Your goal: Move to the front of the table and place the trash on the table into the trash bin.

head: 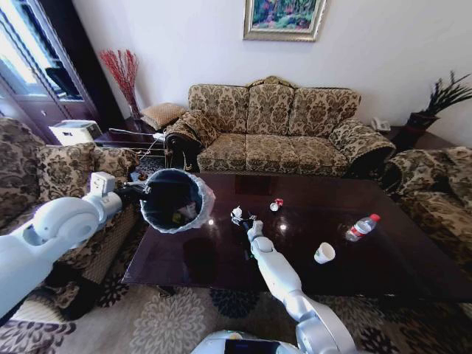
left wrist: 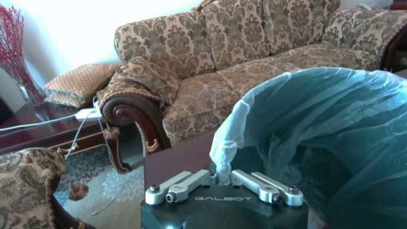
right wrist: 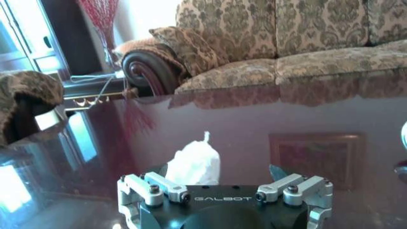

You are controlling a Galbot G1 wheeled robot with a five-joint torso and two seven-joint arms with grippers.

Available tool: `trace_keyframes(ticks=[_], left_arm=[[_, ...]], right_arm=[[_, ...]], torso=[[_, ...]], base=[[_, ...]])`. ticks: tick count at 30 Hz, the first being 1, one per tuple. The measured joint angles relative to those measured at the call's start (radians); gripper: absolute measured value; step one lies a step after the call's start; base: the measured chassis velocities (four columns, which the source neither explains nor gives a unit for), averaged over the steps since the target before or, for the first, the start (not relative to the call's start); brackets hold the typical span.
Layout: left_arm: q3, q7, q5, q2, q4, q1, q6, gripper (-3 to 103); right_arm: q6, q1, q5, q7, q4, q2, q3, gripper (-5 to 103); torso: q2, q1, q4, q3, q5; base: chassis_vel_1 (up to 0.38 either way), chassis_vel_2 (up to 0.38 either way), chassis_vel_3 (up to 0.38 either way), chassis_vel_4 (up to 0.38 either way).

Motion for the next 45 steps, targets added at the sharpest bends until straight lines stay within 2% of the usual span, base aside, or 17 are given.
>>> trace_keyframes(ticks=[7, 8, 10, 11, 13, 16, 19, 20, 22, 23, 26, 28, 30, 31, 35, 38, 45], left_arm=[[-0.003, -0.001, 0.001, 0.014, 0.002, -0.001, 0.000, 0], [-0.003, -0.001, 0.002, 0.013, 0.000, -0.001, -0.001, 0], [-0.003, 0.000, 0.003, 0.008, -0.002, 0.000, -0.002, 0], [-0.003, 0.000, 0.003, 0.008, -0.002, 0.000, -0.002, 0], [-0.003, 0.001, 0.004, 0.006, -0.001, 0.000, -0.003, 0], [-0.002, 0.001, 0.004, 0.004, -0.001, 0.000, -0.004, 0], [0.000, 0.004, 0.006, -0.002, -0.001, 0.002, -0.005, 0], [0.000, 0.004, 0.006, -0.002, -0.001, 0.002, -0.005, 0], [0.003, 0.005, 0.008, -0.004, 0.000, 0.003, -0.007, 0], [0.003, 0.005, 0.008, -0.004, 0.000, 0.003, -0.007, 0], [0.006, 0.007, 0.009, -0.005, 0.003, 0.002, -0.009, 0], [0.006, 0.008, 0.009, -0.005, 0.003, 0.002, -0.010, 0], [0.008, 0.010, 0.010, -0.006, 0.005, 0.001, -0.012, 0], [0.008, 0.010, 0.010, -0.006, 0.005, 0.001, -0.012, 0], [0.008, 0.012, 0.011, -0.008, 0.006, 0.000, -0.014, 0], [0.008, 0.013, 0.011, -0.008, 0.006, 0.000, -0.015, 0], [0.009, 0.013, 0.012, -0.004, 0.010, -0.002, -0.017, 0]], right_arm=[[0.005, 0.024, 0.027, -0.017, -0.040, -0.002, -0.001, 100], [0.005, 0.029, 0.029, -0.024, -0.049, -0.002, -0.001, 103], [0.005, 0.038, 0.030, -0.034, -0.066, -0.003, -0.002, 95], [0.005, 0.038, 0.030, -0.034, -0.066, -0.003, -0.002, 95], [0.005, 0.041, 0.030, -0.045, -0.072, -0.003, -0.006, 84], [0.005, 0.045, 0.030, -0.057, -0.082, -0.003, -0.009, 79], [0.005, 0.053, 0.030, -0.066, -0.095, -0.004, -0.009, 63], [0.005, 0.053, 0.030, -0.066, -0.095, -0.004, -0.009, 63], [0.005, 0.057, 0.028, -0.070, -0.096, -0.004, -0.009, 52], [0.005, 0.057, 0.028, -0.070, -0.096, -0.004, -0.009, 52], [0.003, 0.059, 0.025, -0.075, -0.096, -0.004, -0.013, 36], [0.002, 0.061, 0.025, -0.075, -0.098, -0.004, -0.013, 36], [-0.002, 0.061, 0.025, -0.077, -0.098, -0.004, -0.013, 25], [-0.002, 0.061, 0.025, -0.077, -0.098, -0.004, -0.013, 25], [-0.007, 0.061, 0.027, -0.082, -0.098, -0.004, -0.016, 3], [-0.010, 0.062, 0.032, -0.082, -0.098, -0.004, -0.015, -2], [-0.022, 0.040, 0.044, -0.082, -0.050, -0.004, -0.016, -2]], torso=[[0.000, 0.000, 0.0004, 0.000, -0.0001], [0.000, 0.000, 0.0003, 0.000, 0.0000], [0.000, 0.000, 0.0002, 0.000, 0.0000], [0.000, 0.000, 0.0002, 0.000, 0.0000], [0.000, 0.000, 0.0002, 0.000, -0.0001], [0.000, 0.000, 0.0004, 0.000, 0.0000], [0.000, 0.000, 0.0003, 0.000, -0.0001], [0.000, 0.000, 0.0003, 0.000, -0.0001], [0.000, 0.000, 0.0003, 0.000, -0.0001], [0.000, 0.000, 0.0003, 0.000, -0.0001], [0.000, 0.000, 0.0003, 0.000, 0.0000], [0.000, 0.000, 0.0003, 0.000, -0.0001], [0.000, 0.000, 0.0003, 0.000, -0.0001], [0.000, 0.000, 0.0003, 0.000, -0.0001], [0.000, 0.000, 0.0003, 0.000, -0.0001], [0.000, 0.000, 0.0003, 0.000, -0.0001], [0.000, 0.000, 0.0003, 0.000, -0.0001]], base=[[0.000, 0.000, 0.000, 0.000], [0.000, 0.000, 0.000, 0.000], [0.000, 0.000, 0.000, 0.000], [0.000, 0.000, 0.000, 0.000], [0.000, 0.000, 0.000, 0.000], [0.000, 0.000, 0.000, 0.000], [0.000, 0.000, 0.000, 0.000], [0.000, 0.000, 0.000, 0.000], [0.000, 0.000, 0.000, 0.000], [0.000, 0.000, 0.000, 0.000], [0.000, 0.000, 0.000, 0.000], [0.000, 0.000, 0.000, 0.000], [0.000, 0.000, 0.000, 0.000], [0.000, 0.000, 0.000, 0.000], [0.000, 0.000, 0.000, 0.000], [0.000, 0.000, 0.000, 0.000], [0.000, 0.000, 0.000, 0.000]])
